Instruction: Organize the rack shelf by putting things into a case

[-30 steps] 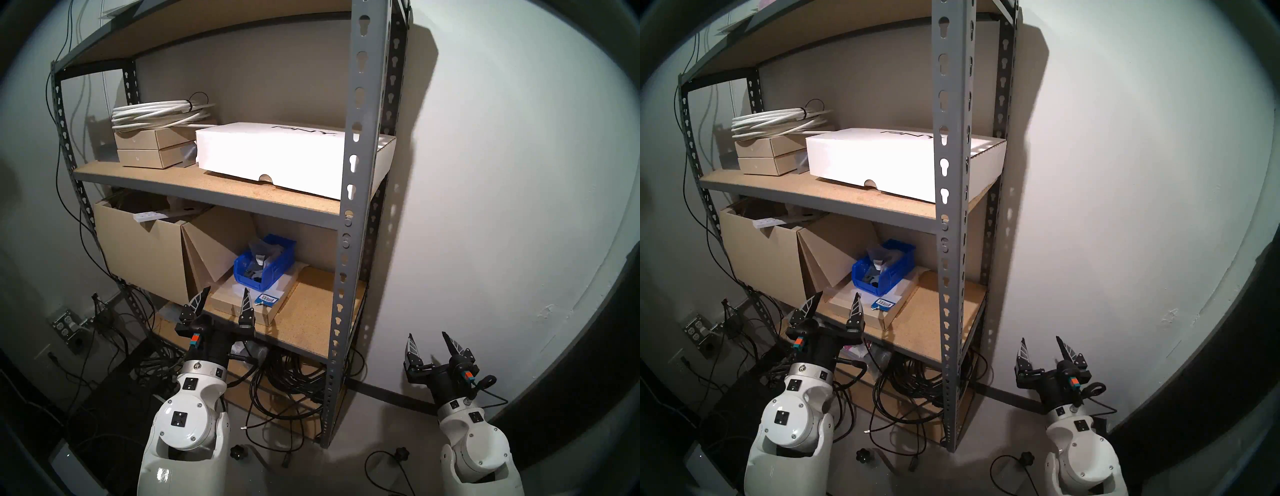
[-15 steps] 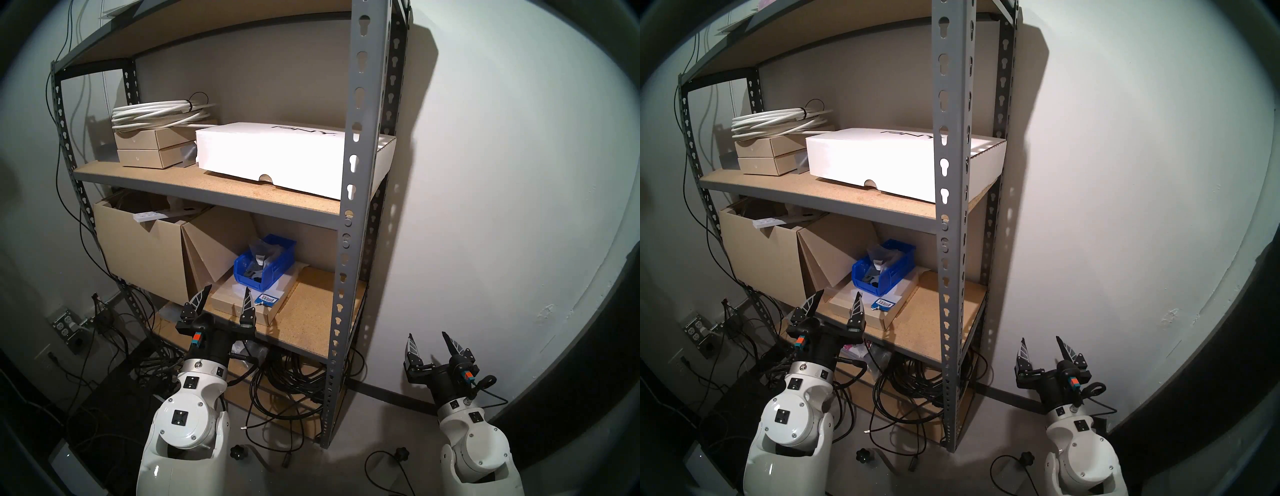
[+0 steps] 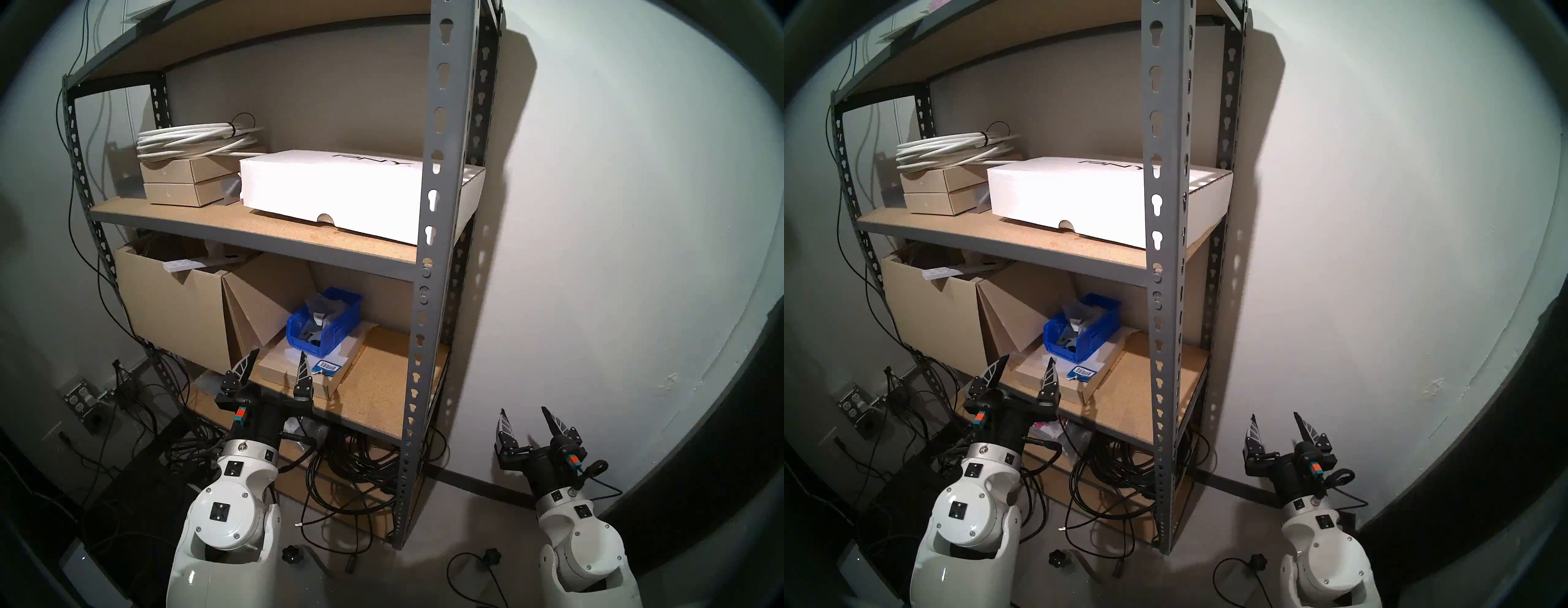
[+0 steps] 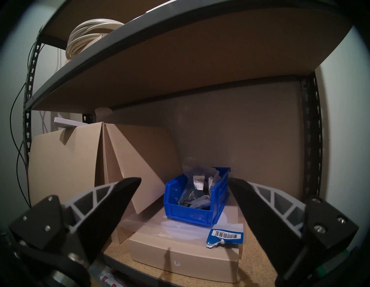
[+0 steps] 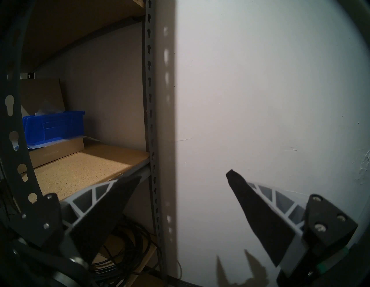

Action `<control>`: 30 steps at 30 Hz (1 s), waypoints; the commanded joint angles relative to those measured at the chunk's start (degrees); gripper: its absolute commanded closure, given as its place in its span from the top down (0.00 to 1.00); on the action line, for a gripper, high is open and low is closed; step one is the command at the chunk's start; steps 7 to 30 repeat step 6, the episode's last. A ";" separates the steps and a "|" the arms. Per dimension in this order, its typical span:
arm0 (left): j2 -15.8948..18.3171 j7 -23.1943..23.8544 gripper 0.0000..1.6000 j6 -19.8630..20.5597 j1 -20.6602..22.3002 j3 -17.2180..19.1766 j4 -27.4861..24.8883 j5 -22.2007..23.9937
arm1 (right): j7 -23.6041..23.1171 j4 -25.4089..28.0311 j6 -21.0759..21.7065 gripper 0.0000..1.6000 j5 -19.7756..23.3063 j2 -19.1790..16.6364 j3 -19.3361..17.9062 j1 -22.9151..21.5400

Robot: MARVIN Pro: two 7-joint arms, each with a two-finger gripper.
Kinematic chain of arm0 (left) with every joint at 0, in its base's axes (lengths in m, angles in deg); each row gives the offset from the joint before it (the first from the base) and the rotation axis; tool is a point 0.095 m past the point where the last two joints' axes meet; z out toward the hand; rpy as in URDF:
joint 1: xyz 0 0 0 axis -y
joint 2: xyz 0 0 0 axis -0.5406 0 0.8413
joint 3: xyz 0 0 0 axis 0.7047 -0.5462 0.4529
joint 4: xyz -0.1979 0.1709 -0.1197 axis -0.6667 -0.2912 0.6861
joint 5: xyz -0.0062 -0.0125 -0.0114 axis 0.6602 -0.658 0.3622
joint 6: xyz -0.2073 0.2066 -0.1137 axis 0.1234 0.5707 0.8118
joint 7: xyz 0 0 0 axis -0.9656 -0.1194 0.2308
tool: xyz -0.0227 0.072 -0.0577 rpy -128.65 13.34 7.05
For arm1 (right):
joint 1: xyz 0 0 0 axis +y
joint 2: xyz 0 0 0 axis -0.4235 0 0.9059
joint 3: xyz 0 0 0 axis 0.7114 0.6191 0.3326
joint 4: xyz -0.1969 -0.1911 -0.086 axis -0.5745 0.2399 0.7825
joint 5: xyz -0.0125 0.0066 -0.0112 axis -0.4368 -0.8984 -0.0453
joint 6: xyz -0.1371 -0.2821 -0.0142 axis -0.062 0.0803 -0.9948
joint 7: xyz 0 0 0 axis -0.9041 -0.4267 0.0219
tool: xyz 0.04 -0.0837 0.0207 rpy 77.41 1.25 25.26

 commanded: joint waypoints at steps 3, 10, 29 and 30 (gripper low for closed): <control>0.21 -0.06 1.00 -0.56 0.05 -0.03 -1.04 0.05 | 0.01 1.25 -0.21 1.00 0.01 0.00 0.00 -0.14; 0.32 -0.17 1.00 -0.55 0.04 -0.10 -1.04 0.10 | 0.01 1.25 -0.21 1.00 0.01 0.00 0.00 -0.14; 0.32 -0.17 1.00 -0.55 0.04 -0.10 -1.04 0.10 | 0.01 1.25 -0.21 1.00 0.01 0.00 0.00 -0.14; 0.32 -0.17 1.00 -0.55 0.04 -0.10 -1.04 0.10 | 0.01 1.25 -0.21 1.00 0.01 0.00 0.00 -0.14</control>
